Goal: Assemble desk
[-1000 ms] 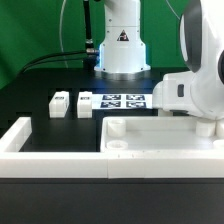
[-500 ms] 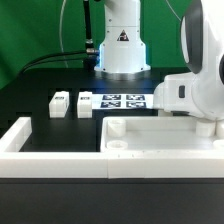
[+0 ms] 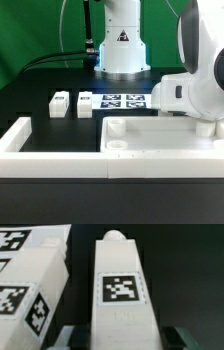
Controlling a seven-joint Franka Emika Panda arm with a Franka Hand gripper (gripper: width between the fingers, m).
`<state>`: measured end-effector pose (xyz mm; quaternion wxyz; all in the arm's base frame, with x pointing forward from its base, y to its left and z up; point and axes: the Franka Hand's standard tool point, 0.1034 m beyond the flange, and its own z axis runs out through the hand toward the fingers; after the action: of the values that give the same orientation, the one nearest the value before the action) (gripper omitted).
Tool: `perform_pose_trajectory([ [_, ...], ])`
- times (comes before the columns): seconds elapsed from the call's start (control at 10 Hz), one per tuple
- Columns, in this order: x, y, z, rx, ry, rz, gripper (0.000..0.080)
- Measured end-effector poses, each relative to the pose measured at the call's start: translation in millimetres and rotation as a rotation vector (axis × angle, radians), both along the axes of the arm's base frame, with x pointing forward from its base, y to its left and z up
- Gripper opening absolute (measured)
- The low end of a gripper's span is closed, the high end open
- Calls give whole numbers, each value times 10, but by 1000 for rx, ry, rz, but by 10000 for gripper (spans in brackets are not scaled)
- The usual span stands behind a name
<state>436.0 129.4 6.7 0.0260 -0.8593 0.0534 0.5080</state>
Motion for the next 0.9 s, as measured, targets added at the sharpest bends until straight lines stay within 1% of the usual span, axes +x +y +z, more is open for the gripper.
perform_pose_trajectory([
  [0.1,25,-11,30,7,-4,2,286],
  [0.2,73,-38,143,22,-5,7,286],
  [0.3,146,-78,323,36,5,7,286],
  [0.4,295,-108,529,59,-1,13,287],
  [0.5,401,-127,624,74,-10,15,287],
  [0.6,432,-142,615,80,-20,15,287],
  [0.7,474,-133,578,78,-54,11,287],
  [0.8,476,-133,579,78,-56,10,287],
  [0.9,607,-128,532,83,-146,10,287],
])
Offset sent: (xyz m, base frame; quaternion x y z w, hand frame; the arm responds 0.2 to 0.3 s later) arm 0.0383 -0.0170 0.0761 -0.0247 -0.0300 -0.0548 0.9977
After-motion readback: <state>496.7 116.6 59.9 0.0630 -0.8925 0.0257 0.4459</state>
